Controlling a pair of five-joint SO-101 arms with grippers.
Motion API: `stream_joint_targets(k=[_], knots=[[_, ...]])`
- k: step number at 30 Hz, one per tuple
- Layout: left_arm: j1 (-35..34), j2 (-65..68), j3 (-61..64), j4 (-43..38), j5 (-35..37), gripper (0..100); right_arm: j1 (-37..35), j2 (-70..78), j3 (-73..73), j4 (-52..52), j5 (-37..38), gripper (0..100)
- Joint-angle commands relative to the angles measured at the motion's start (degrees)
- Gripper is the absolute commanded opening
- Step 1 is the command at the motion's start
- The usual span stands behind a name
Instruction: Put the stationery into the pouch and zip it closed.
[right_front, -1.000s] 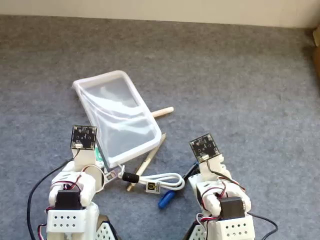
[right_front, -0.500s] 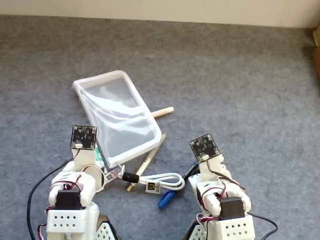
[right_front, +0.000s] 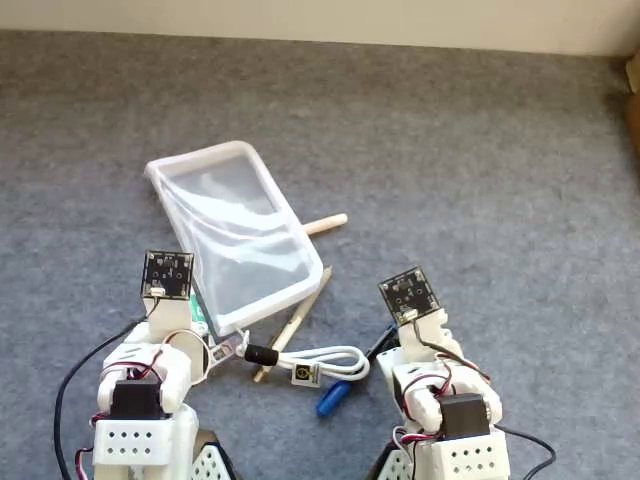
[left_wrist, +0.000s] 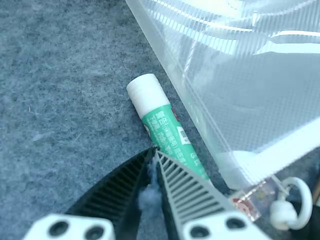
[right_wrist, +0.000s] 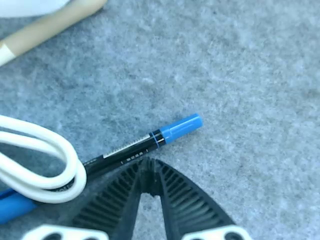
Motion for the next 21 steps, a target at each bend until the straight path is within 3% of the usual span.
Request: stream_joint_targets(k=[1,6,10,17,21], knots=[[0.7,-0.7,1.4,0.4,-0.3,0,0.3,-0.7,7.8,0.2,-0.2,0.5],[0.7,-0.7,1.4,0.4,-0.3,0,0.8,-0.7,7.7,0.1,-0.2,0.5],[0.7,-0.7,1.4,0.4,-0.3,0,6.2,-0.7,7.3,-0.3,-0.2,0.5],[0.7,-0.7,1.4,0.4,-0.3,0,14.9,-0.7,-1.6,-7.8,0.0,0.6],[0.7,-0.7,1.4,0.4,-0.3,0,15.3,-0.7,-9.5,-7.3,1.6,0.7]])
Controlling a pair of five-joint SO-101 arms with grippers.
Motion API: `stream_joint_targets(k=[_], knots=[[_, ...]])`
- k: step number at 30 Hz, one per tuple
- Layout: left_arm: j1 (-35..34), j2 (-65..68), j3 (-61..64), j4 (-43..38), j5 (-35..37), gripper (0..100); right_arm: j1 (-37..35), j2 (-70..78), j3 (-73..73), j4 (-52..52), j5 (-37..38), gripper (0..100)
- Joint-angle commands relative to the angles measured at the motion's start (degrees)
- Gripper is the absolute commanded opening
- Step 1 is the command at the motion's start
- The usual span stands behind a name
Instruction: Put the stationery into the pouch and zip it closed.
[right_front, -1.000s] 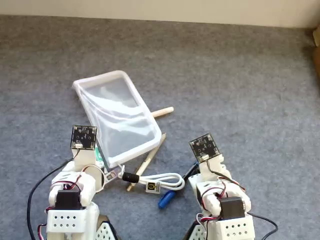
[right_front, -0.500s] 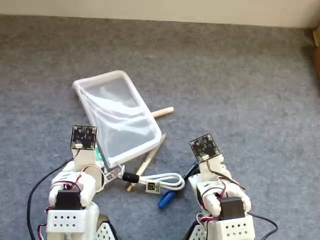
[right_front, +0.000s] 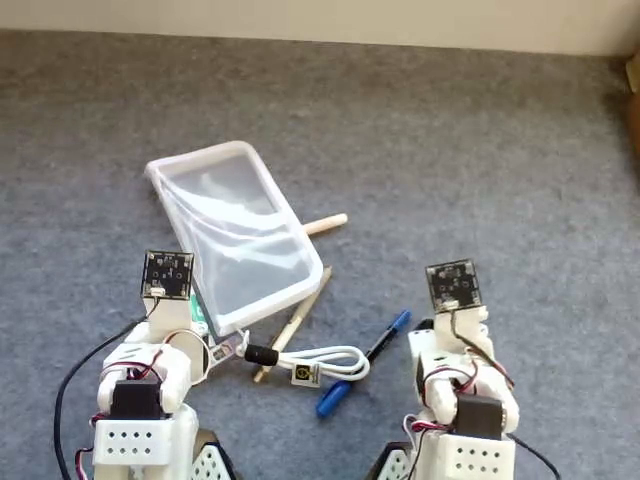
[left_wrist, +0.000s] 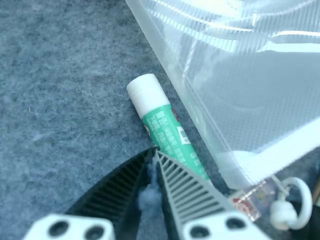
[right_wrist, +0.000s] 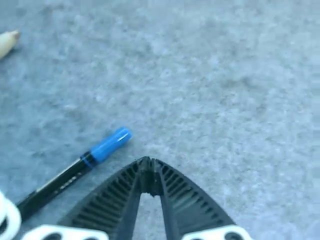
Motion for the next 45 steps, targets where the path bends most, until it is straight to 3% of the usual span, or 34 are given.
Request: stream_joint_targets(k=[1,8,16,21,24,34,45], knots=[[0.7,-0.7,1.4,0.4,-0.3,0,0.7,-0.6,-9.3,-1.2,2.9,0.7],[0.7,-0.7,1.4,0.4,-0.3,0,-5.6,1.7,-23.6,4.8,4.3,5.3],[0.7,-0.7,1.4,0.4,-0.3,0,-17.2,20.6,-40.3,11.9,3.9,7.0],[0.7,-0.7,1.4,0.4,-0.3,0,-25.9,29.8,-45.9,15.0,-3.1,22.5],[0.7,-0.7,1.4,0.4,-0.3,0,-32.3,33.1,-46.6,14.7,-5.3,25.3],[0.7,-0.7,1.4,0.4,-0.3,0,-54.5,44.4,-41.7,3.0,-5.4,25.2],[0.7,-0.7,1.4,0.4,-0.3,0,-65.6,61.2,-40.8,-9.8,-5.5,20.2]])
